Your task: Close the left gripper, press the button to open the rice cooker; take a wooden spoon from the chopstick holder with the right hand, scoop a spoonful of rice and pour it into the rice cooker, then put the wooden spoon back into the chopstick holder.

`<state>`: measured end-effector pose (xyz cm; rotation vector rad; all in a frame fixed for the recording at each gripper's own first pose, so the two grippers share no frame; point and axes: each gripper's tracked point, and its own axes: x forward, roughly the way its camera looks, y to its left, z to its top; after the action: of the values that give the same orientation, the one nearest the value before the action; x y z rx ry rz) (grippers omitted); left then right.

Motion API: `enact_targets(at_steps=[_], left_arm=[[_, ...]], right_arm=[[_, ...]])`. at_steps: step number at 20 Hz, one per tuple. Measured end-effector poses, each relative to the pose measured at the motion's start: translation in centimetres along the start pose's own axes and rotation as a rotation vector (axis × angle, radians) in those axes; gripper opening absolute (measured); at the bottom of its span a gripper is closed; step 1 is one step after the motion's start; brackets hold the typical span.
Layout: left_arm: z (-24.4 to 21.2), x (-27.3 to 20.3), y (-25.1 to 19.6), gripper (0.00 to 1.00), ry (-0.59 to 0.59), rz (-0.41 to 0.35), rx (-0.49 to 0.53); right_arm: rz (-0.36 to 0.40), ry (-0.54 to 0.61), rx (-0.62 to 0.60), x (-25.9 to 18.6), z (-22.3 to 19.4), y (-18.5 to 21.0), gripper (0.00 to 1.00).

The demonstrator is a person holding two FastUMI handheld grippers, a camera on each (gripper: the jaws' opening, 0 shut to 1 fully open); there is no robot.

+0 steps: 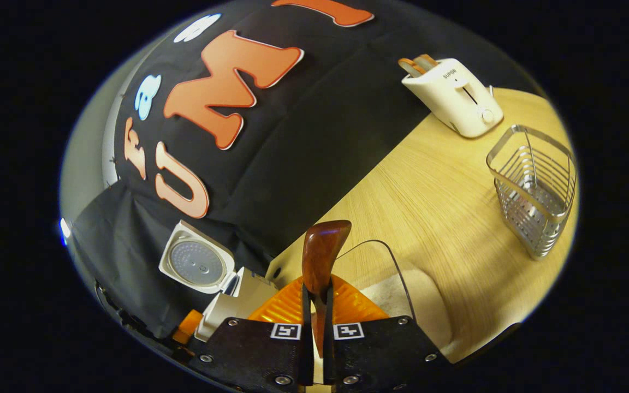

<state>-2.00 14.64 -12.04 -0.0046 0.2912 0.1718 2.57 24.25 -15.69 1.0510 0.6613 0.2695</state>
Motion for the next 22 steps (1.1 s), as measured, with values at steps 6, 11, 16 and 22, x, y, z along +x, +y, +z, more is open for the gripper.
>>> enact_targets(at_steps=[6, 11, 16, 22], left_arm=[[0.1, -0.5, 0.4, 0.71, -0.007, 0.009, -0.004], [0.5, -0.7, 0.9, 0.71, -0.018, 0.02, -0.01], [0.7, -0.7, 0.4, 0.69, -0.022, 0.014, -0.023], [1.1, -1.0, 0.3, 0.69, -0.033, 0.011, -0.036]], right_arm=[[0.036, 0.01, 0.179, 0.1, 0.5, 0.5, 0.07], [0.11, -0.006, 0.32, -1.0, 2.9, 2.1, 0.07], [0.148, -0.039, 0.523, -1.6, 6.0, 1.6, 0.07], [0.267, 0.0, 0.704, -1.0, 6.4, 4.7, 0.07]])
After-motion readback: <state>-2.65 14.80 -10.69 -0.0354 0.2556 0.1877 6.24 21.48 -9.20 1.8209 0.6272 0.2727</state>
